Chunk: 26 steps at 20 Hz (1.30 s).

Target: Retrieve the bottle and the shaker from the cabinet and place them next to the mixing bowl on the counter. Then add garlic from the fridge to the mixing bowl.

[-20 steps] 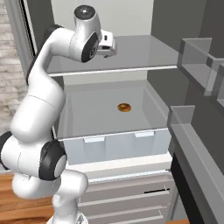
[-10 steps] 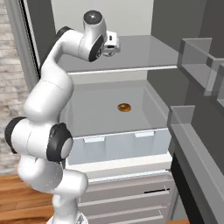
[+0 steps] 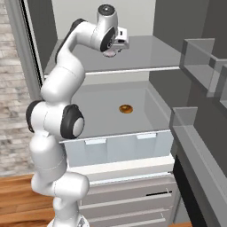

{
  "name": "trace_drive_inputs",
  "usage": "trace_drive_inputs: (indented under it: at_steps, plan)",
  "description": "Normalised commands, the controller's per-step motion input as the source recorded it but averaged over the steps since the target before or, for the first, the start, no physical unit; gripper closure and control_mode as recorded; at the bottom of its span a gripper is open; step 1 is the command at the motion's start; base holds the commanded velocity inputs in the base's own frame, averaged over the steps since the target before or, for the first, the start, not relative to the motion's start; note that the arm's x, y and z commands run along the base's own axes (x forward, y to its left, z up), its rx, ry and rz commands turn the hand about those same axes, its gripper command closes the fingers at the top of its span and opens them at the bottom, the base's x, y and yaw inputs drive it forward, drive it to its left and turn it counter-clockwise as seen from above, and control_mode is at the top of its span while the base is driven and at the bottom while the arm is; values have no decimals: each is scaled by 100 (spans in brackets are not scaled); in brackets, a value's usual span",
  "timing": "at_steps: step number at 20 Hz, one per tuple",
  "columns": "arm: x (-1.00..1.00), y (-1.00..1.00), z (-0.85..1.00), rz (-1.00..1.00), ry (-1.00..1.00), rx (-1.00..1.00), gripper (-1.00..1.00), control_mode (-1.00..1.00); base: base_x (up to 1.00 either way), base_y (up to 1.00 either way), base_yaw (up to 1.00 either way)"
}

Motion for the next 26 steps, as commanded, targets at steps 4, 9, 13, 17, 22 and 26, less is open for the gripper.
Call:
trace_drive_inputs:
  at_steps: [4,9,13,17,22,26]
  plan:
    - [28,-8,-8,0,0,0,-100,-100,0,0,0]
    - [-37,3,-1,0,-2,0,-100,-100,0,0,0]
    - [-31,1,-11,0,-6,0,-100,-100,0,0,0]
    - [2,4,-53,0,-8,0,-100,-100,0,0,0]
    - [0,1,-1,0,-5,0,-100,-100,0,0,0]
    - [2,2,0,0,-1,0,-100,-100,0,0,0]
